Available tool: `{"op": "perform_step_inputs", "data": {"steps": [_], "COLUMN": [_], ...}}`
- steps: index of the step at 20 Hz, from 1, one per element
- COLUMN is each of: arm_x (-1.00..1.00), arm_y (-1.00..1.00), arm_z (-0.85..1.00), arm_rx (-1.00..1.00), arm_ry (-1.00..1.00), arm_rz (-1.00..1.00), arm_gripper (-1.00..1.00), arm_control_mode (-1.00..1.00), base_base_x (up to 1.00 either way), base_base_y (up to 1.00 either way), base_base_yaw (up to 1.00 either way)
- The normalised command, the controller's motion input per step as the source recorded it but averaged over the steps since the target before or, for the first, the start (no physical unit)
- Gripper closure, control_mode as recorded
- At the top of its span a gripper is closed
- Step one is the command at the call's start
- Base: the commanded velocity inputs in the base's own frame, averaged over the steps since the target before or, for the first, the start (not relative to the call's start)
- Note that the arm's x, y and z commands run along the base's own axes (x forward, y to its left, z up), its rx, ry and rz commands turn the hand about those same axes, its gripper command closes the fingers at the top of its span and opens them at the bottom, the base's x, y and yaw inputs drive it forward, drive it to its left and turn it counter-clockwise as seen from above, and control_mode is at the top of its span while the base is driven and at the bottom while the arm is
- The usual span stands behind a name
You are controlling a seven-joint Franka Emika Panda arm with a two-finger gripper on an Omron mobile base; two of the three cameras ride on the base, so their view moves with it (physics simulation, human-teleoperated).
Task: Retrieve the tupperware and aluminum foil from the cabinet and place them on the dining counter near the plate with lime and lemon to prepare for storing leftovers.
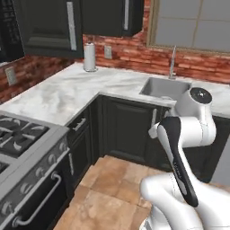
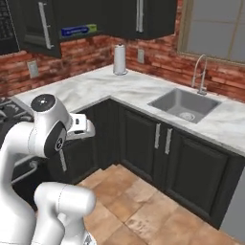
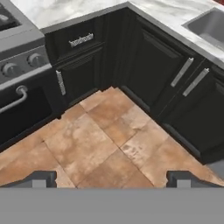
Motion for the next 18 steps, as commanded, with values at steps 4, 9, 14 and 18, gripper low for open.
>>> {"op": "perform_step_inputs", "data": {"steps": [4, 9, 14, 18], "arm_x": [0.0, 0.0, 0.0, 0.0], "arm_y": [0.0, 0.0, 0.0, 0.0], "arm_z": [0.0, 0.0, 0.0, 0.0], "arm_rx": [0.0, 0.0, 0.0, 0.0], "arm_ry": [0.0, 0.0, 0.0, 0.0], "arm_rz": [0.0, 0.0, 0.0, 0.0], "arm_gripper": [-1.0, -1.0, -1.0, -1.0], "arm_control_mode": [1.0, 1.0, 1.0, 1.0], "base_base_x": [0.59, 0.63, 0.68, 0.73], "base_base_y": [-0.98, -0.82, -0.62, -0.5], "base_base_yaw": [0.41, 0.41, 0.43, 0.43]}}
